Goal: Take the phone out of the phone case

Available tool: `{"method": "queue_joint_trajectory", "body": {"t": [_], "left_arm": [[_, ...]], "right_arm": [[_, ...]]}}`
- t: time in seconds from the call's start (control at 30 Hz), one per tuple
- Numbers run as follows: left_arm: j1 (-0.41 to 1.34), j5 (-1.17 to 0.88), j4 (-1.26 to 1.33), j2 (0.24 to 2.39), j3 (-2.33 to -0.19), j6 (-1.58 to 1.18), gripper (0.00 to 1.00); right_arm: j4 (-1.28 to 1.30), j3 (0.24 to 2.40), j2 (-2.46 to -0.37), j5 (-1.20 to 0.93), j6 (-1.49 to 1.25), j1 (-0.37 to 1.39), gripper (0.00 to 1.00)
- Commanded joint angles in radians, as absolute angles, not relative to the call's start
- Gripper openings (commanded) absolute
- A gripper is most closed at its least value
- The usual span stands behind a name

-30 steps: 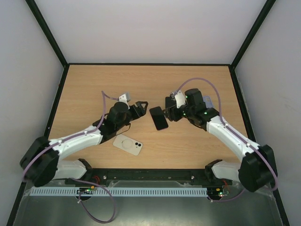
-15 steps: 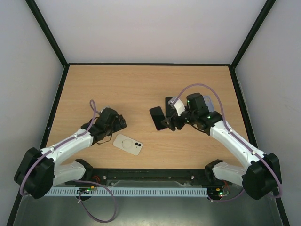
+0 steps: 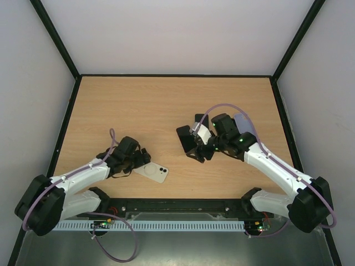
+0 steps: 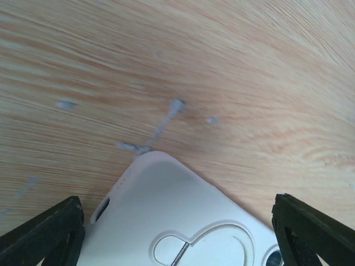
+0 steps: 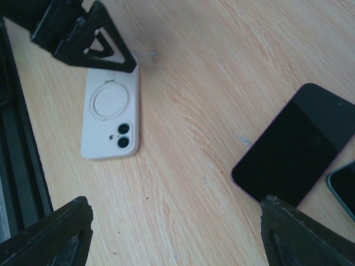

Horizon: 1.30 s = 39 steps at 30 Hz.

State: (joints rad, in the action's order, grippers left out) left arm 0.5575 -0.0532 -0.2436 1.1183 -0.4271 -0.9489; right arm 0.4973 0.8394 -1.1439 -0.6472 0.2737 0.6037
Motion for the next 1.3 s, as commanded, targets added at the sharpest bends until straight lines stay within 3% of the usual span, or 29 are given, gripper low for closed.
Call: {"method": "queue_joint_trajectory", "body": {"t": [0.0, 0.2, 0.37, 0.5, 0.7, 0.9, 1.27], "left_arm": [[0.663, -0.150, -0.210, 1.119, -0.398, -1.024, 0.90], [0.947, -0.105, -0.238, 1.154, -0.466, -1.204, 0.90], [1.163, 0.031, -0.436, 1.189, -0.636, -1.188, 0.92], [1.169, 0.163, -0.543, 1.242, -0.725, -1.014, 0.99], [1.157, 0.224, -0.514, 1.369, -0.813, -0.737, 0.99], [1.116, 0.084, -0.482, 1.508, -0.868, -0.404, 0.99], [1.093, -0.093, -0.511, 1.765, -0.946, -0.131, 0.99]], "right_arm": [[0.524, 0.890, -1.133, -0.592, 0.260, 0.609, 0.80], [0.543, 0.907, -1.107, -0.481, 0.200, 0.606, 0.81], [0.587, 0.939, -1.092, -0.502, 0.175, 0.534, 0.81], [0.590, 0.947, -1.081, -0.647, 0.167, 0.375, 0.80], [0.487, 0.861, -1.021, -0.758, 0.129, 0.238, 0.79], [0.441, 0.788, -0.922, -0.781, 0.162, 0.213, 0.79], [0.446, 0.760, -0.875, -0.807, 0.182, 0.210, 0.80]]}}
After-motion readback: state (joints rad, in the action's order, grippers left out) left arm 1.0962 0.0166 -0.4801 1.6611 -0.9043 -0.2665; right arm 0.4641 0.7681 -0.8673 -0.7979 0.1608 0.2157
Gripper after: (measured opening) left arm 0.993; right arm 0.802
